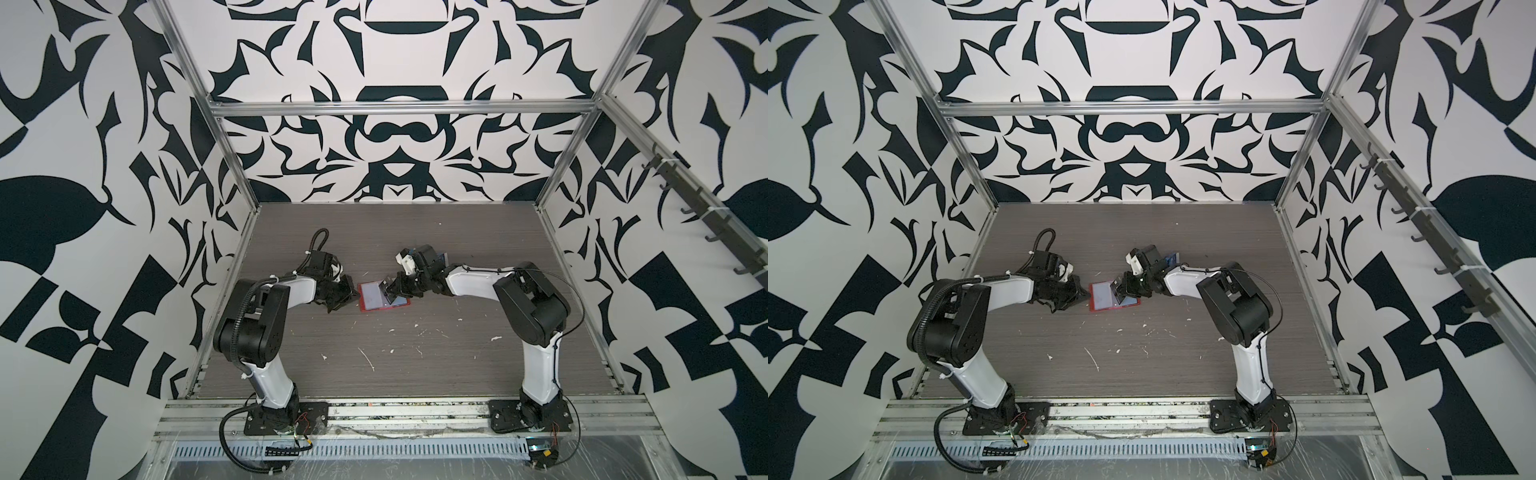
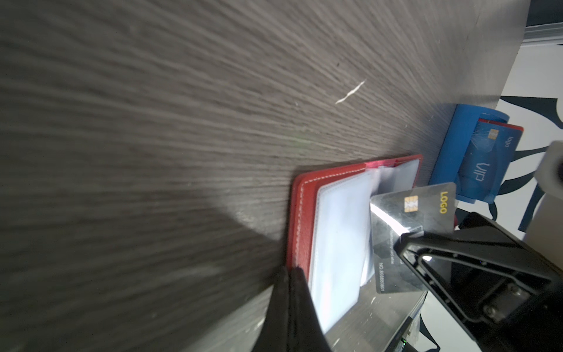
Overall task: Insert credit cards into a card holder
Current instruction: Insert the credit card into the card slot.
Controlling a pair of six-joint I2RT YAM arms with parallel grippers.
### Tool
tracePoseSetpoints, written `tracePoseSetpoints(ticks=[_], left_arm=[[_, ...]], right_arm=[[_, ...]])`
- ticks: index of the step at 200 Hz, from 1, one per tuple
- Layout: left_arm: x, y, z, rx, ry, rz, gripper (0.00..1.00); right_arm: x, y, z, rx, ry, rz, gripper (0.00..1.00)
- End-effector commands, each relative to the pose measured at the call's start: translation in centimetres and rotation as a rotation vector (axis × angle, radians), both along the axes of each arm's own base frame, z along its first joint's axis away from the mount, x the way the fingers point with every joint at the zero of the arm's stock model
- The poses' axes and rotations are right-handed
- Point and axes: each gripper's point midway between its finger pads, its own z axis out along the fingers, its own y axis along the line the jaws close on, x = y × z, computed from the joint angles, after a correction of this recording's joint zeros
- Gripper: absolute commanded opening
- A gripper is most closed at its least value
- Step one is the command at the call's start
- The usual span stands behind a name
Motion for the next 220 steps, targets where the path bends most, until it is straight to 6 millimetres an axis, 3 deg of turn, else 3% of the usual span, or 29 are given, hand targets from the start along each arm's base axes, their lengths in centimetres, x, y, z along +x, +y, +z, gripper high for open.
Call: tracePoseSetpoints(ticks=[1, 220], left_arm=[[-0.7, 0.2, -0.4, 0.006, 0.026, 0.0, 0.0], [-1.4, 0.2, -1.3, 0.0, 0.045, 0.001, 0.0]], right_arm=[[0.3, 0.5, 0.4, 0.017, -0.003, 0.0, 0.0], [0.0, 1.5, -1.5, 0.124, 0.045, -0.055, 0.0]])
